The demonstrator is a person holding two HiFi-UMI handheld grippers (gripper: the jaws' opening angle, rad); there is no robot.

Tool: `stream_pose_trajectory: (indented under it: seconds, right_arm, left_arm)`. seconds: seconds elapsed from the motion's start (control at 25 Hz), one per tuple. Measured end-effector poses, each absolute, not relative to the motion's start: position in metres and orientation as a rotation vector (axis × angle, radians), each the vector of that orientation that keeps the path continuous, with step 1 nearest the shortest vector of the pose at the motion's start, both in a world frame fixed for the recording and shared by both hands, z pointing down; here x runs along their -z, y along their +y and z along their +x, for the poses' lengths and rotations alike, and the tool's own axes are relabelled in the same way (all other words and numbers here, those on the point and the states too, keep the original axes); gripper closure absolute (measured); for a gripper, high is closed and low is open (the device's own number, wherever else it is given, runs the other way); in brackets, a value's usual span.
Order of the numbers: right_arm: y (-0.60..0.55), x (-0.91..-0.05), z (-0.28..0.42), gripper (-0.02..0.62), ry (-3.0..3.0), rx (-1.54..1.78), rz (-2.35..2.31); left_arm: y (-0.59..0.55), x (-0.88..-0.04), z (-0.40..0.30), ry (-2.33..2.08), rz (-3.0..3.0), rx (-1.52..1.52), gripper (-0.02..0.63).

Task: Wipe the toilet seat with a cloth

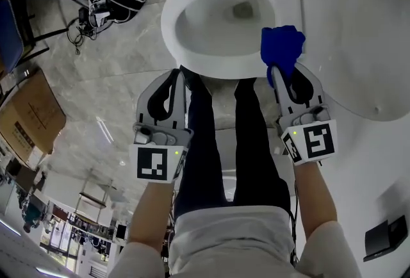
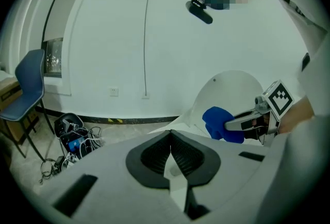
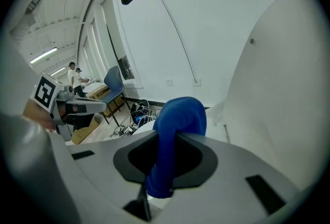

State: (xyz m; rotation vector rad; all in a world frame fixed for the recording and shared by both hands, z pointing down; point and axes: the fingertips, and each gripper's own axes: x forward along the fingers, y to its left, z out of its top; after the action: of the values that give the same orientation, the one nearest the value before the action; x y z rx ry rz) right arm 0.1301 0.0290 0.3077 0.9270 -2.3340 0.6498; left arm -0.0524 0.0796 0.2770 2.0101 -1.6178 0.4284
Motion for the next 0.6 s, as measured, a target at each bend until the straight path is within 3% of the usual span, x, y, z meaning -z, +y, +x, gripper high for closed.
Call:
stream_pose_trajectory:
  seconds: [0.6]
  right_arm:
    - [0.018,-0.387,0.134,0.540,-2.223,-0.712,0.985]
  left_arm:
    - [0.082,-0.305,-0.065,-1.612,2.004,-0.404,0.598]
